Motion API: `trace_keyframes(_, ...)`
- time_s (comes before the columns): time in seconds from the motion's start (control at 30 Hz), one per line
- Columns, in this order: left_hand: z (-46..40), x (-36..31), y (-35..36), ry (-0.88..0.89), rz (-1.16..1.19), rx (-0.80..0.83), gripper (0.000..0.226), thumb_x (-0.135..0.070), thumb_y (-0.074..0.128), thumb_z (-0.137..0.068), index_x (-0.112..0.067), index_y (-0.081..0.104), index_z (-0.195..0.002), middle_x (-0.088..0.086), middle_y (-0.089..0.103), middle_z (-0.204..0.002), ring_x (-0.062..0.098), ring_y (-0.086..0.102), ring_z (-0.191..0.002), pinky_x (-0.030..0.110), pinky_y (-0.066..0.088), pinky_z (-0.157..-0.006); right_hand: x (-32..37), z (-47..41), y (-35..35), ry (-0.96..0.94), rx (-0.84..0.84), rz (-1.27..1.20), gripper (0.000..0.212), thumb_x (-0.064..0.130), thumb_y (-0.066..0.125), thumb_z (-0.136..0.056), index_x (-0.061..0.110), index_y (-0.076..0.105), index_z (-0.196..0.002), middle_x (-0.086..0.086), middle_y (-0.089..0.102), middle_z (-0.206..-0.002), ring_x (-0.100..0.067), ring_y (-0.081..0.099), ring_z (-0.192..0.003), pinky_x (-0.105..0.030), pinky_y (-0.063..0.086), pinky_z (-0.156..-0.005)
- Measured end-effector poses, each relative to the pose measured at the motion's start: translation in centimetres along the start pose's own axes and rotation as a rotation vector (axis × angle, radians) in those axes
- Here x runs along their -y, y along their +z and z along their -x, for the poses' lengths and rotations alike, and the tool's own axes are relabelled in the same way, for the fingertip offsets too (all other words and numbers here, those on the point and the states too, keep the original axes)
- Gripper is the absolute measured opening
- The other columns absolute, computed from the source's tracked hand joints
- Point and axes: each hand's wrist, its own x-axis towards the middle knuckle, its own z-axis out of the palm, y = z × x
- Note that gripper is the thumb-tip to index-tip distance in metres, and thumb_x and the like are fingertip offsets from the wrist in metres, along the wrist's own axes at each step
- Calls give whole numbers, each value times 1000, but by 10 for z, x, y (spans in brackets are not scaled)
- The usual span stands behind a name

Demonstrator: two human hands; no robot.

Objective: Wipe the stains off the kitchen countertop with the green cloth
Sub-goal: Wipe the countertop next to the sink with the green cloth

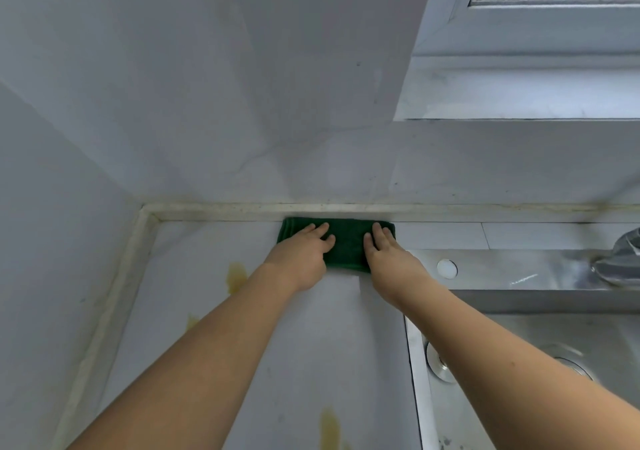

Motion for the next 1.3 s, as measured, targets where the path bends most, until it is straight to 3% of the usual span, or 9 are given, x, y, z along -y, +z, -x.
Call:
trace_keyframes(0.23, 17, -4, 16, -25, -25, -44, 69, -4, 37, -96, -23, 14, -158, -4, -1, -166, 16, 1, -153, 37, 17, -123, 5, 11, 7, 7, -32, 10, 66, 1, 32, -96, 7, 0, -154, -11, -8, -162, -25, -1, -150, -33, 25, -115)
trace_keyframes(0.43, 88, -2, 45, -25, -58, 80, 69, -7, 38, -95, -22, 15, -158, -1, 1, -166, 21, 7, -152, 33, 16, -122, 26, 69, 16, -101, 98, -32, 64, 1, 35, -95, 11, 12, -155, -8, -3, -163, -22, 6, -149, -37, 30, -114)
trace_keyframes(0.53, 107, -16, 46, -44, -246, 92, 59, -8, 40, -93, -15, 34, -151, 9, 28, -154, 29, 44, -123, 40, 46, -100, 23, 78, 11, -119, 67, -180, 52, 4, 39, -91, 8, 40, -143, -9, 30, -155, -29, 36, -135, -39, 40, -105)
trace_keyframes(0.6, 105, -23, 40, 21, -308, 3, 45, -7, 44, -91, -9, 47, -136, 10, 41, -136, 25, 47, -101, 41, 50, -80, 10, 69, 9, -60, -75, -250, 54, 4, 39, -89, 8, 39, -143, -9, 38, -150, -30, 41, -130, -37, 36, -107)
trace_keyframes(0.67, 90, -20, 42, 243, -370, -169, 47, -10, 44, -92, -10, 46, -139, 10, 41, -145, 29, 47, -118, 41, 51, -85, -6, 56, 9, 15, -199, -210, 57, 6, 40, -90, 4, 29, -146, -13, 29, -154, -31, 29, -138, -37, 25, -112)
trace_keyframes(0.77, 64, -14, 49, 523, -548, -151, 51, -27, 26, -104, -19, 28, -155, 0, 19, -164, 28, 16, -150, 47, 24, -119, -29, 36, 19, 114, -287, -155, 56, 12, 35, -95, 3, 21, -149, -14, 12, -160, -31, 10, -146, -44, 11, -117)
trace_keyframes(0.87, 48, -9, 67, 506, -503, -43, 56, -39, 17, -107, -23, 2, -159, -7, -6, -165, 16, -13, -152, 38, -6, -123, -51, 23, 38, 136, -283, -96, 58, 29, 22, -100, 3, 16, -151, -13, 4, -162, -31, 1, -148, -47, 3, -120)
trace_keyframes(0.97, 35, -1, 80, 492, -329, -128, 59, -39, 20, -104, -24, 3, -159, -9, -4, -165, 11, -13, -151, 36, -5, -123, -65, 20, 53, 106, -281, -63, 72, 44, 2, -93, 6, 9, -154, -10, 2, -162, -26, -3, -149, -44, -3, -120)
trace_keyframes(1.3, -26, -28, 60, 178, -167, -336, 59, -38, 17, -103, -25, 0, -158, -9, -4, -166, 9, -10, -151, 33, -6, -123, -71, 13, 65, 96, -374, -43, 68, 42, 6, -96, 7, 11, -154, -8, 7, -162, -25, 2, -149, -45, -2, -120)
